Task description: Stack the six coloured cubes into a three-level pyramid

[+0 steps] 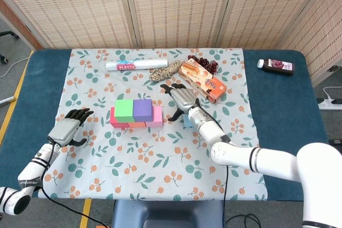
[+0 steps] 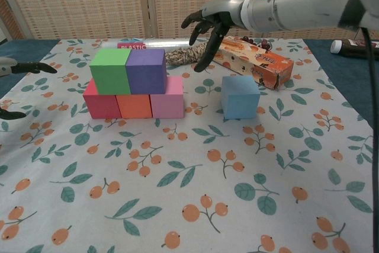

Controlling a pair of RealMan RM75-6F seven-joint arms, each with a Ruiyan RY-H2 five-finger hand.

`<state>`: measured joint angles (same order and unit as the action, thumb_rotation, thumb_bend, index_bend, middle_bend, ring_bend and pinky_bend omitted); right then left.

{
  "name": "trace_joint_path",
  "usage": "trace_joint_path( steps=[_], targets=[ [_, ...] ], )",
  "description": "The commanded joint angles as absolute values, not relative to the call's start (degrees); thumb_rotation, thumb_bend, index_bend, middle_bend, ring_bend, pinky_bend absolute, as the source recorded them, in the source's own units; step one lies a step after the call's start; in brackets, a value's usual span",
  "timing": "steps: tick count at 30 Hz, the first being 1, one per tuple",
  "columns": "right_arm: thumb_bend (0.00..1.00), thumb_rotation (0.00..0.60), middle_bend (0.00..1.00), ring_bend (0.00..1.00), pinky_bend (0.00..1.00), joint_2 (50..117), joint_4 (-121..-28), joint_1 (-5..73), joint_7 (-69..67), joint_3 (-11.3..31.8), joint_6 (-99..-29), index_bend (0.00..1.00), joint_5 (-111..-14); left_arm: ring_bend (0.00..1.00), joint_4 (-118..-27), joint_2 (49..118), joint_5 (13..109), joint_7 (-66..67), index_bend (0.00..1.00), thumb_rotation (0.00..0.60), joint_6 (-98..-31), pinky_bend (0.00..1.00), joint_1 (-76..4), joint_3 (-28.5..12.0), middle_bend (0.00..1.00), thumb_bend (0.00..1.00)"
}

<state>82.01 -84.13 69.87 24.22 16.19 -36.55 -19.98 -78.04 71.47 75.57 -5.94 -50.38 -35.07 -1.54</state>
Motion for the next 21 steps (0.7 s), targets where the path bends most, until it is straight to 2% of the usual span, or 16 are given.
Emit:
trace_joint_path(
  steps=[1, 9, 21],
  targets=[
    [0.02, 0.6, 0.18, 0.0, 0.0, 78.14, -87.89, 68.68, 22.96, 13.05, -32.96, 0.0, -19.55, 0.0, -77.15, 72.19, 74.16, -4.19, 0.07, 0.6, -49.61, 0.02, -34.54, -1.13, 0.0, 0.3],
    [0.02, 0.6, 0.19, 0.0, 0.0, 79.73, -85.65, 69.11, 18.83, 10.95, -30.28, 0.0, -22.3, 0.0, -74.28, 76.36, 69.31, -1.17, 0.07, 0.6, -46.75, 0.02, -34.79, -2.27, 0.0, 0.3],
    [0.02, 0.6, 0.19, 0.0, 0.0, 84.65, -79.08, 70.85, 13.63, 9.34, -27.77, 0.0, -24.25, 0.0, -71.63, 79.45, 69.57, -0.53, 0.07, 0.6, -45.51, 0.02, -35.53, -2.92, 0.0, 0.3]
  ],
)
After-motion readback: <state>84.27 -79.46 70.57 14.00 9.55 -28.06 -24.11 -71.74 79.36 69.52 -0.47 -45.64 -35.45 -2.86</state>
